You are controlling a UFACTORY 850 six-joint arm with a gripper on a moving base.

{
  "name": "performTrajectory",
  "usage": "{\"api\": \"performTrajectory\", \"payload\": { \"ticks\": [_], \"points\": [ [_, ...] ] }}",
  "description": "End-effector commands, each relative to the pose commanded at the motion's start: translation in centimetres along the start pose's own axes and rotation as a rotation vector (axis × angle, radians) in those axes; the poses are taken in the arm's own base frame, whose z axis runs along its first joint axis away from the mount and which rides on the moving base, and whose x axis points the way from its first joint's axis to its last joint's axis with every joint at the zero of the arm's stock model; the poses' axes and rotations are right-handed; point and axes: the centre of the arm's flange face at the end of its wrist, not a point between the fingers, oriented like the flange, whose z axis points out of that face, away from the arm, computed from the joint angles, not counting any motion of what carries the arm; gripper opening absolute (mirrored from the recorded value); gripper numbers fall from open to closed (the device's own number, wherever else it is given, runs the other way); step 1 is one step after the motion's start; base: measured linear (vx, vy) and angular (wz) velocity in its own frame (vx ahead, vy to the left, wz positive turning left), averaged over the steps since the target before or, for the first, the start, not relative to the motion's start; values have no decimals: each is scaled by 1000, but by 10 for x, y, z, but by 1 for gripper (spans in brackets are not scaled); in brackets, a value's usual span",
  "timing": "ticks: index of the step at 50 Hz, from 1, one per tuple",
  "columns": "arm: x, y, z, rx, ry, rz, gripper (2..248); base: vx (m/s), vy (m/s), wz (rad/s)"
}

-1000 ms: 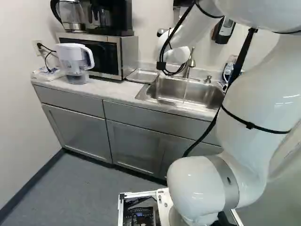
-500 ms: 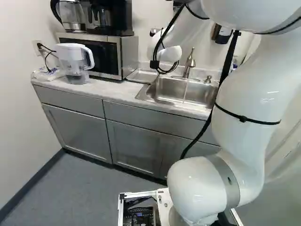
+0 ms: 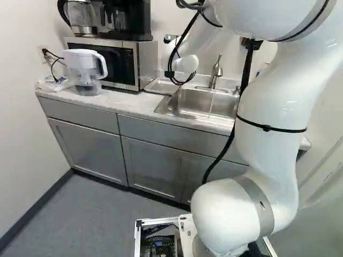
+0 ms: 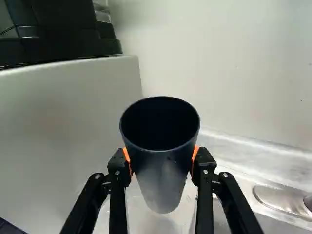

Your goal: Rinse the cup and place it in the tray

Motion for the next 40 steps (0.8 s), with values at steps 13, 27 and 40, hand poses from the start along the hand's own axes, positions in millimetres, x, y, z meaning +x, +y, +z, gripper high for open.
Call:
{"api": "performTrajectory", "payload": {
  "ticks": [13, 27, 40],
  "points": [
    [-11, 0, 3, 0, 14, 0, 125, 0, 0, 0],
    [-26, 1, 6, -1, -14, -1, 125, 0, 0, 0],
    [-40, 1, 9, -2, -40, -1, 125, 0, 0, 0]
  ]
}}
